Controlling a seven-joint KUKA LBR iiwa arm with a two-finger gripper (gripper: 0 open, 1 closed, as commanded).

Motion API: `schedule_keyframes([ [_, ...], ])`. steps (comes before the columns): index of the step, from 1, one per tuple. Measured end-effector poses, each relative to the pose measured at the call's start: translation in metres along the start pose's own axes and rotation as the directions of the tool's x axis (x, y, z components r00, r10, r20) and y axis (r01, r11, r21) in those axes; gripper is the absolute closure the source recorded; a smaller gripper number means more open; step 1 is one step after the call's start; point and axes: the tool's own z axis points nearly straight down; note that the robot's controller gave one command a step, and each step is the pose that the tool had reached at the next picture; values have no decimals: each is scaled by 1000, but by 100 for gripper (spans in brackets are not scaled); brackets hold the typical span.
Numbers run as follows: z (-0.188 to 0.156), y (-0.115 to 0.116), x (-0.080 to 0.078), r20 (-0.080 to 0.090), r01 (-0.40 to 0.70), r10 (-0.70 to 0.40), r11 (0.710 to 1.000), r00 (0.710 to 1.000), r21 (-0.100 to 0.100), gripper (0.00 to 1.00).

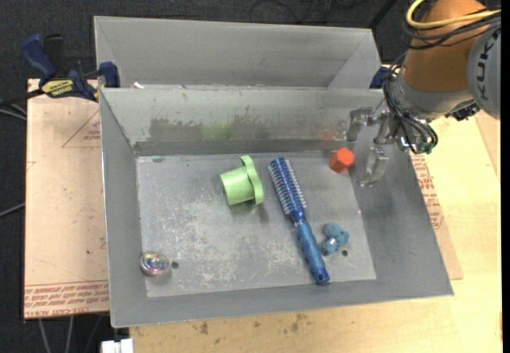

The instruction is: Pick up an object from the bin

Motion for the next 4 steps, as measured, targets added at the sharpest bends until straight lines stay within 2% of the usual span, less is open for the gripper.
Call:
schedule_keyframes([
  [1,78,15,-11,4,-296,296,955,955,-2,0],
  [2,98,113,4,7,-175,175,985,985,-3,0],
  [3,91,179,27,5,-186,186,982,982,-3,0],
  [4,79,181,79,4,-71,71,998,998,0,0],
])
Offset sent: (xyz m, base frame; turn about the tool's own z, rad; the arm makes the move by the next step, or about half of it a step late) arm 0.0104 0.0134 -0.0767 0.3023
